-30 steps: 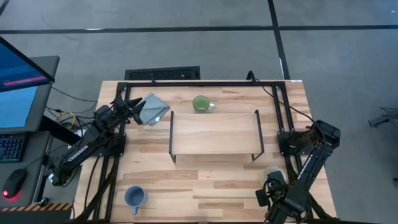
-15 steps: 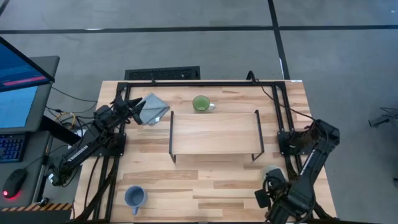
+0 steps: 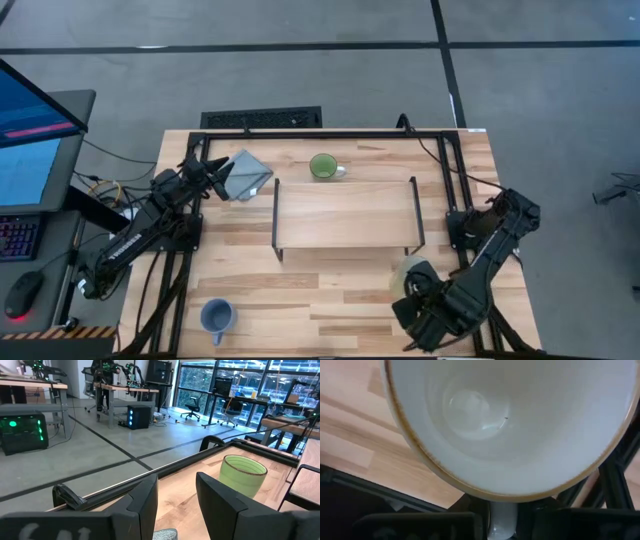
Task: Stack small to large cups/mugs on shelf
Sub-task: Put the white mug on the shelf
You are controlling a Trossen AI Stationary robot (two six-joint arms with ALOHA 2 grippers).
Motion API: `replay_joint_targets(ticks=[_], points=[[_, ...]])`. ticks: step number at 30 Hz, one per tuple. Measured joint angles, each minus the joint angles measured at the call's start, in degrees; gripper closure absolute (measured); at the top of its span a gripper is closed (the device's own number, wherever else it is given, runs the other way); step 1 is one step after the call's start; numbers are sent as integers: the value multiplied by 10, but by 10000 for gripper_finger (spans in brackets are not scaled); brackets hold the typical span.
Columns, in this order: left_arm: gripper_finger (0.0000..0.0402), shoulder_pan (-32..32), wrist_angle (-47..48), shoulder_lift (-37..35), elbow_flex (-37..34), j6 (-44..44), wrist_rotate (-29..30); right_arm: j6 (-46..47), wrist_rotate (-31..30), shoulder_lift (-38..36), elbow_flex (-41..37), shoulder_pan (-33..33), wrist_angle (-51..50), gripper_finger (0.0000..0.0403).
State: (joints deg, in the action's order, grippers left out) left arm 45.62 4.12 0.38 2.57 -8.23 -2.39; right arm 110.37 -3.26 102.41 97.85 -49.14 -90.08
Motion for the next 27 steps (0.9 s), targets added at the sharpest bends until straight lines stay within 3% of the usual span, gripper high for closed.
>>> replay_joint_targets(ticks=[12, 27], points=[[277, 0, 0, 0, 0, 0, 0, -130, -34, -5, 38, 53, 1, 337], [277, 0, 0, 0, 0, 0, 0, -165, -59, -75, 38, 72, 1, 337]])
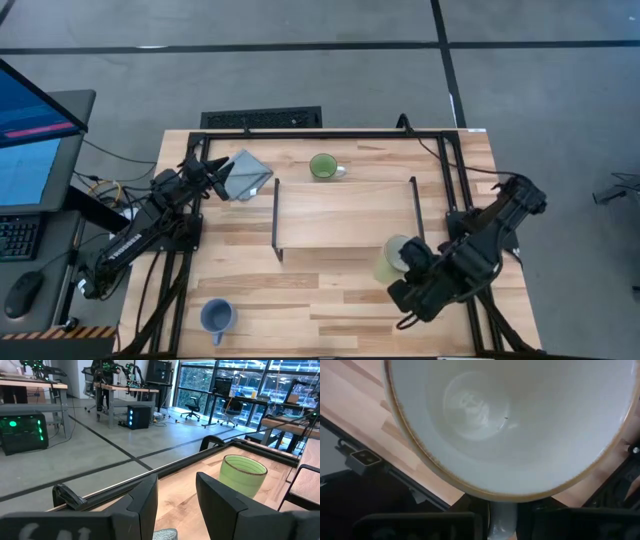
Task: Stack small to large cups/mugs on shelf
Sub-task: Put the white mug on the shelf
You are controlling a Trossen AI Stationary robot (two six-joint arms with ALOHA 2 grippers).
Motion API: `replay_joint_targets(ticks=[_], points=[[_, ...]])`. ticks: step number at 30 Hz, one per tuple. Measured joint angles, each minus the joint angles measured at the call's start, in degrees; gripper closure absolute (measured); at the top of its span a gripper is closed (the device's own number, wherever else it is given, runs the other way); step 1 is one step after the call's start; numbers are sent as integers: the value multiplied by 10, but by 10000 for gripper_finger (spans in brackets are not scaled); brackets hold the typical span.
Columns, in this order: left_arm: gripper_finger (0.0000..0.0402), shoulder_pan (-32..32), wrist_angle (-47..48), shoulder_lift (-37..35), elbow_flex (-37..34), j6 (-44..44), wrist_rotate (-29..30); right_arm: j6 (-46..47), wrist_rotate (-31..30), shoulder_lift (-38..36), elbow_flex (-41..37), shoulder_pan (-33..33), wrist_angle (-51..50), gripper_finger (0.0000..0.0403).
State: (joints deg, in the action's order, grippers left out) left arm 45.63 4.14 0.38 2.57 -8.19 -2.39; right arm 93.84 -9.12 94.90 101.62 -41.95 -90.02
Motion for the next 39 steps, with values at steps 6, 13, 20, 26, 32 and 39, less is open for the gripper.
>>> replay_joint_targets(ticks=[6, 13, 20, 26, 32, 39], points=[[277, 0, 0, 0, 0, 0, 0, -58, -2, -17, 0, 28, 0, 337], [277, 0, 0, 0, 0, 0, 0, -113, -20, -46, 0, 65, -1, 337], [277, 0, 0, 0, 0, 0, 0, -172, -31, -55, 0, 117, 0, 337], [277, 0, 0, 0, 0, 0, 0, -210, -27, -55, -11, 166, 0, 338], [277, 0, 0, 0, 0, 6, 0, -253, -12, -54, -26, 217, -1, 338], [277, 0, 0, 0, 0, 6, 0, -231, -13, -54, -26, 264, 0, 338]])
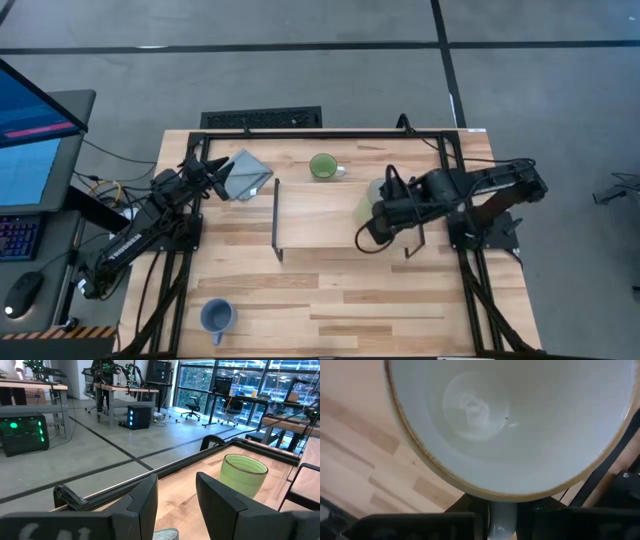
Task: Stack small to large cups/mugs on shelf
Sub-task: Put the white mug on the shelf
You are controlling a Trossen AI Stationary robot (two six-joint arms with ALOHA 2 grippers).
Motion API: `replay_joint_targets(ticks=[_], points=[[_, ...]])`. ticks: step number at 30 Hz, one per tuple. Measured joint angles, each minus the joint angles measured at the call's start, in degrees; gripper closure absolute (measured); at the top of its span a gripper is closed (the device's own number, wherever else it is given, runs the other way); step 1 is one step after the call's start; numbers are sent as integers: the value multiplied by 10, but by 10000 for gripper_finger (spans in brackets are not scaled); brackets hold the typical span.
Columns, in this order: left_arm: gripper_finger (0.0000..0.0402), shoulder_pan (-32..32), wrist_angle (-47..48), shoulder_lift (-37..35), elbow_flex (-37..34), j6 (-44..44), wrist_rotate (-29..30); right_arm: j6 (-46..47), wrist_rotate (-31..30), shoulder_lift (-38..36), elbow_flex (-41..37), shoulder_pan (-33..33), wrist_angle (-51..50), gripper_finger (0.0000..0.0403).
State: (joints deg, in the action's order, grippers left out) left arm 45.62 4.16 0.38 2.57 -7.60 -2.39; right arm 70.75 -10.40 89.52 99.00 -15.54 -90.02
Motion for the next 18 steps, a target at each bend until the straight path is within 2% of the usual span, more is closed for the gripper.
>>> replay_joint_targets(ticks=[7, 18], points=[[277, 0, 0, 0, 0, 0, 0, 24, 8, 5, 0, 27, 1, 338], [277, 0, 0, 0, 0, 9, 0, 43, 30, 8, -4, 34, 2, 338]])
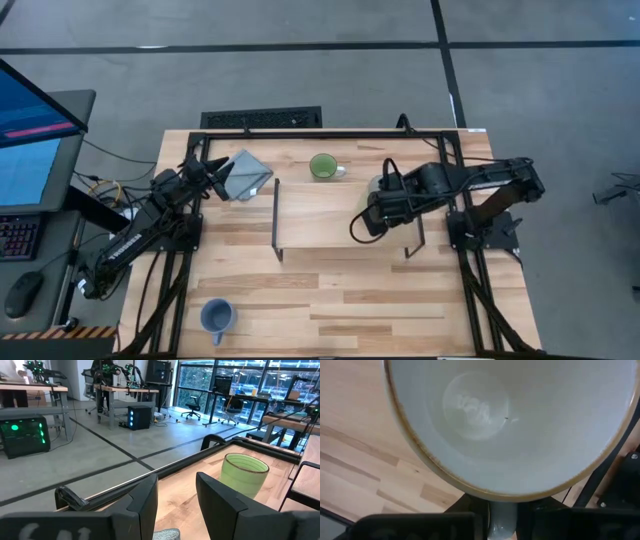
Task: Stack small to large cups/mugs on shelf
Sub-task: Put the white mug on the shelf
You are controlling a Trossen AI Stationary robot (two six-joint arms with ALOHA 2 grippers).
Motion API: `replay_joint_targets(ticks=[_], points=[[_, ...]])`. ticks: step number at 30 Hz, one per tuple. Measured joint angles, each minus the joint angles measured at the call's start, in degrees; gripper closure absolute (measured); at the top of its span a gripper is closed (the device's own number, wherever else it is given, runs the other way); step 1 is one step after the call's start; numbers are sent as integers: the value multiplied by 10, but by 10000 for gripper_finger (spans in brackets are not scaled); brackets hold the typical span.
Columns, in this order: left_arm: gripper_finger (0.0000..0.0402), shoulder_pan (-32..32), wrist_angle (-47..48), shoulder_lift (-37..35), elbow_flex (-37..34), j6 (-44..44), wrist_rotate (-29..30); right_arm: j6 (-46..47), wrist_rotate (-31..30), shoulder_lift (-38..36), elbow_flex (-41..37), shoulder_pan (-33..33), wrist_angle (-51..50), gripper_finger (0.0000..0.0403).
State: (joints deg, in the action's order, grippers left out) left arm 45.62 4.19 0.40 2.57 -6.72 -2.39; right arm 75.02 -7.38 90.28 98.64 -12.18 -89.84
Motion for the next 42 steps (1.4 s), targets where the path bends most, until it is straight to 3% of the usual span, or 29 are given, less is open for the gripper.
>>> replay_joint_targets(ticks=[7, 26, 42], points=[[277, 0, 0, 0, 0, 0, 0, -16, 17, -5, -50, 2, 3, 338], [277, 0, -4, 70, 0, 13, -5, -1, 13, -8, -48, -5, -4, 333], [277, 0, -33, 71, -3, 16, -7, -15, 0, -5, -23, 0, -3, 333]])
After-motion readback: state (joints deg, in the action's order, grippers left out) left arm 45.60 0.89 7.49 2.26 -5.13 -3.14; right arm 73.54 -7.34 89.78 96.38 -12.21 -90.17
